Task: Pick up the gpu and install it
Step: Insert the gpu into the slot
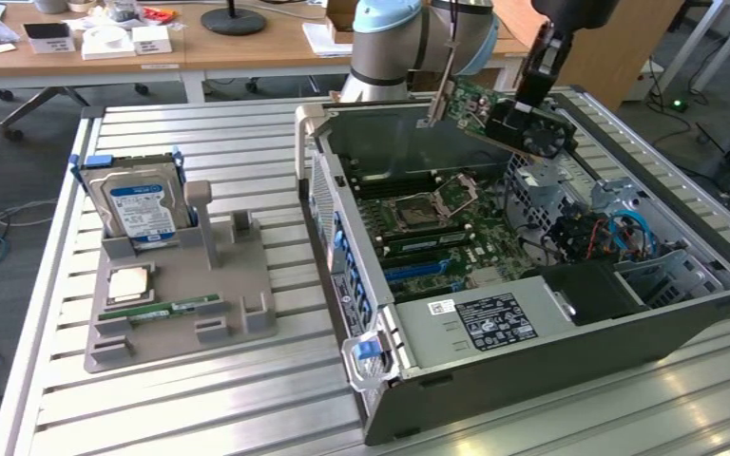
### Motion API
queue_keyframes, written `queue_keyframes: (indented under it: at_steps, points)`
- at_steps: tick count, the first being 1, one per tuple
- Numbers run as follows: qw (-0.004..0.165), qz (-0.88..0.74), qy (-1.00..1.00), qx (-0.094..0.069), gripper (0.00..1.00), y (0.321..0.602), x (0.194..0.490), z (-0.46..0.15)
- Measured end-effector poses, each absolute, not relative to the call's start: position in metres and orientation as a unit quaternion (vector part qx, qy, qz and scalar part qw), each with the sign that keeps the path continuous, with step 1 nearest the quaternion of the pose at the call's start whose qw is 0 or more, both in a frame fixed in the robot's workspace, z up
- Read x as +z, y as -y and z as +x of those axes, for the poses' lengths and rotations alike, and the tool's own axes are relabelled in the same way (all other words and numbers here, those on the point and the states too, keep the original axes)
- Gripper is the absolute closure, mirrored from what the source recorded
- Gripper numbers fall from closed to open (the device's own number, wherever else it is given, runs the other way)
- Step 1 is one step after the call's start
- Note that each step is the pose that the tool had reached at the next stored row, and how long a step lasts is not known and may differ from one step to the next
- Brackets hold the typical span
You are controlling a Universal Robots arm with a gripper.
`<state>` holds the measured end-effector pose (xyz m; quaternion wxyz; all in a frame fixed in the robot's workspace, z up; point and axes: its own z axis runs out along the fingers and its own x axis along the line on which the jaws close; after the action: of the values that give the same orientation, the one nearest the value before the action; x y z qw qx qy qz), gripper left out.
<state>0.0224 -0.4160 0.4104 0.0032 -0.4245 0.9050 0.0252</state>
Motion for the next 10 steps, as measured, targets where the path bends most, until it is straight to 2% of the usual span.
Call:
queue_keyframes:
  at_steps: [10]
  points:
    - [0.001, -0.486, -0.874, 0.025, 0.74, 0.4155, 0.4098, 0.0224]
